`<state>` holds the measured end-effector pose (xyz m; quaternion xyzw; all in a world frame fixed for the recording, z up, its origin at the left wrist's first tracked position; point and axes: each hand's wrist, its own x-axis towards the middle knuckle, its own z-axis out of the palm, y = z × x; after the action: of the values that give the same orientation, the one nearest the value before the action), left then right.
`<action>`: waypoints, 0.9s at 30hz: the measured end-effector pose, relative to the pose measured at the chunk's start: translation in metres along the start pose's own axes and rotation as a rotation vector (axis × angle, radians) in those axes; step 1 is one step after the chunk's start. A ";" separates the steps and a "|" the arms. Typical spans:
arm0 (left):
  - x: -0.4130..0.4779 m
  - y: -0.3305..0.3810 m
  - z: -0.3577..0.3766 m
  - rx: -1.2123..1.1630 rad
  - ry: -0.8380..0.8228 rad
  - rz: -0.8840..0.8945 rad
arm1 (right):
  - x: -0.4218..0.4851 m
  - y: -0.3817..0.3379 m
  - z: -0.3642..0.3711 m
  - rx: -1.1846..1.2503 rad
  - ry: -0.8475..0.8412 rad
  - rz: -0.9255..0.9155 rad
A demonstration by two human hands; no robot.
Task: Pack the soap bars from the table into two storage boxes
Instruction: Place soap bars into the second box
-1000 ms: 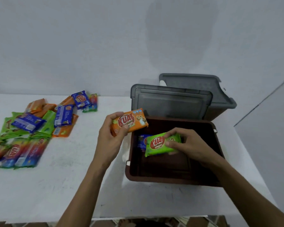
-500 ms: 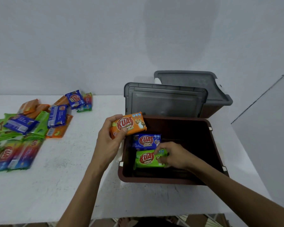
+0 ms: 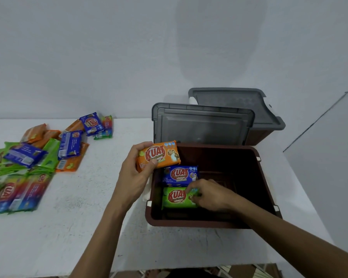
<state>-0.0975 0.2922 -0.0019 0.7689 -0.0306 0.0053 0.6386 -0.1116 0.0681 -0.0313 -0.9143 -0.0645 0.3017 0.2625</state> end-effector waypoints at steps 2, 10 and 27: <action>0.000 0.001 0.000 0.011 -0.005 0.002 | 0.000 0.000 -0.005 -0.069 -0.032 0.005; -0.001 0.009 0.001 -0.002 -0.033 0.019 | -0.011 -0.012 -0.038 0.352 0.359 -0.163; 0.018 0.001 0.017 0.624 -0.010 0.273 | -0.042 0.010 -0.051 0.958 0.495 -0.177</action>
<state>-0.0804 0.2749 -0.0035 0.9161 -0.1332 0.0962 0.3657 -0.1165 0.0252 0.0199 -0.7271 0.0670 0.0499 0.6814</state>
